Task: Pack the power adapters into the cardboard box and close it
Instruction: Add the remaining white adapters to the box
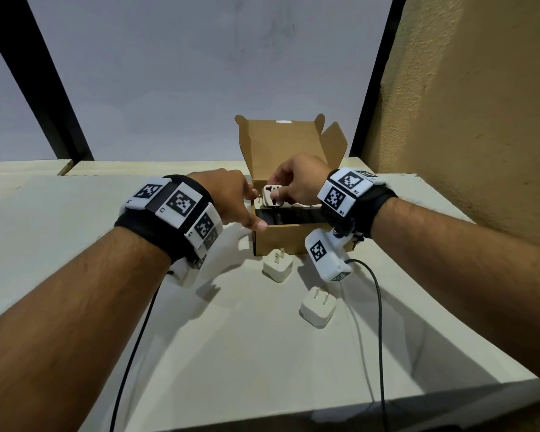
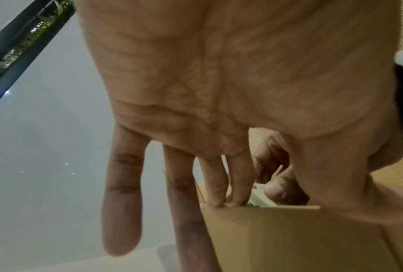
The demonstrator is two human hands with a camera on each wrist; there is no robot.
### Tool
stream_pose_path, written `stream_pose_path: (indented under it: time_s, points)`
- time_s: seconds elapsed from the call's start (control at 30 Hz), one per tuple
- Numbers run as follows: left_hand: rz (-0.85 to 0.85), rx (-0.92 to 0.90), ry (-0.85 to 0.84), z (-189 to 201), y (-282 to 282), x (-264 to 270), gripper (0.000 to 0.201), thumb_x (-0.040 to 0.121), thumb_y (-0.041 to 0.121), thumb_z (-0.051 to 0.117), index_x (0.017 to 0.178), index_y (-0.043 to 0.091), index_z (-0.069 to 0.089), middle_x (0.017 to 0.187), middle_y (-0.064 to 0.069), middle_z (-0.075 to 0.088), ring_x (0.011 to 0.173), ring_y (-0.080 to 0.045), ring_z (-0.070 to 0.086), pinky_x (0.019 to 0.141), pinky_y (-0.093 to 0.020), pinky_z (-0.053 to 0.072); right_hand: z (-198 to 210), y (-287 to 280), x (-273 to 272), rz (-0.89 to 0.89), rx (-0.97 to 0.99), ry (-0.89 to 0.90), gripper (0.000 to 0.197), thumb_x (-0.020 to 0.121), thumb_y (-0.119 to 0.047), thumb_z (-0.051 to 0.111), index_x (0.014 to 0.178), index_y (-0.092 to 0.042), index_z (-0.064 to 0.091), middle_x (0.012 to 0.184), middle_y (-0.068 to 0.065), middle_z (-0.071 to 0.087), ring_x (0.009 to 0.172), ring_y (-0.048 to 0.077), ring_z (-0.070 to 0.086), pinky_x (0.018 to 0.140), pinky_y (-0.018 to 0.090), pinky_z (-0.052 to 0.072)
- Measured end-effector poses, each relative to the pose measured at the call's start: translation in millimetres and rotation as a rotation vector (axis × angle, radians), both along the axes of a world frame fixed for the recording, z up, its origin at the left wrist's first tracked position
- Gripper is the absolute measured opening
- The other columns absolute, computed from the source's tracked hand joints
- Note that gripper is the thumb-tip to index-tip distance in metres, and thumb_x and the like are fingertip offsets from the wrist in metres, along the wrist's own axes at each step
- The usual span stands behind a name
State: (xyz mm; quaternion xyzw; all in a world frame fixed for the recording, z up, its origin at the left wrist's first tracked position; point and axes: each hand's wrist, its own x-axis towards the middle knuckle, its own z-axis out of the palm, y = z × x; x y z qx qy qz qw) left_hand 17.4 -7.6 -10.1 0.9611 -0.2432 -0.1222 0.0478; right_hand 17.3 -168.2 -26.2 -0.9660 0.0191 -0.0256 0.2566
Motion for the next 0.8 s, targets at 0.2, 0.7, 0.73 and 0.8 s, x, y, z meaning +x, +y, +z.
stream_pose_path:
  time_s: [0.2,0.7,0.73,0.8]
  points:
    - [-0.019,-0.011,-0.003,2.6,0.0,-3.9,0.079,0.074,0.058,0.065,0.140,0.020,0.043,0.105,-0.004,0.069,0.084,-0.012,0.050,0.084,-0.028,0.037,0.8,7.6,3.6,0.026,-0.054,0.018,0.027,0.077,-0.028,0.079,0.101,-0.017,0.074,0.094,-0.003,0.072,0.088,0.015,0.067,0.084,0.028,0.055]
    - [-0.025,-0.012,0.003,-2.6,-0.2,4.2,0.083,0.071,0.063,0.064,0.140,0.022,0.043,0.057,0.014,0.052,0.079,-0.016,0.059,0.083,-0.029,0.040,1.6,3.5,5.6,-0.004,-0.086,0.026,0.048,0.074,-0.035,0.080,0.118,-0.023,0.064,0.107,-0.004,0.069,0.097,0.015,0.063,0.080,0.027,0.048]
    - [-0.024,-0.012,0.005,-2.3,-0.9,4.1,0.082,0.072,0.062,0.064,0.140,0.021,0.043,0.058,0.014,0.051,0.080,-0.016,0.058,0.084,-0.030,0.040,6.8,2.4,-1.2,0.010,-0.088,-0.002,0.043,0.077,-0.032,0.078,0.116,-0.021,0.065,0.104,-0.005,0.069,0.094,0.013,0.062,0.079,0.025,0.047]
    - [-0.024,-0.006,0.007,-1.9,-2.8,3.6,0.081,0.073,0.060,0.064,0.140,0.021,0.043,0.062,0.012,0.051,0.082,-0.016,0.055,0.088,-0.032,0.040,16.1,1.9,-20.8,0.046,-0.079,-0.067,0.028,0.081,-0.025,0.076,0.107,-0.020,0.070,0.094,-0.007,0.068,0.088,0.010,0.062,0.076,0.021,0.049]
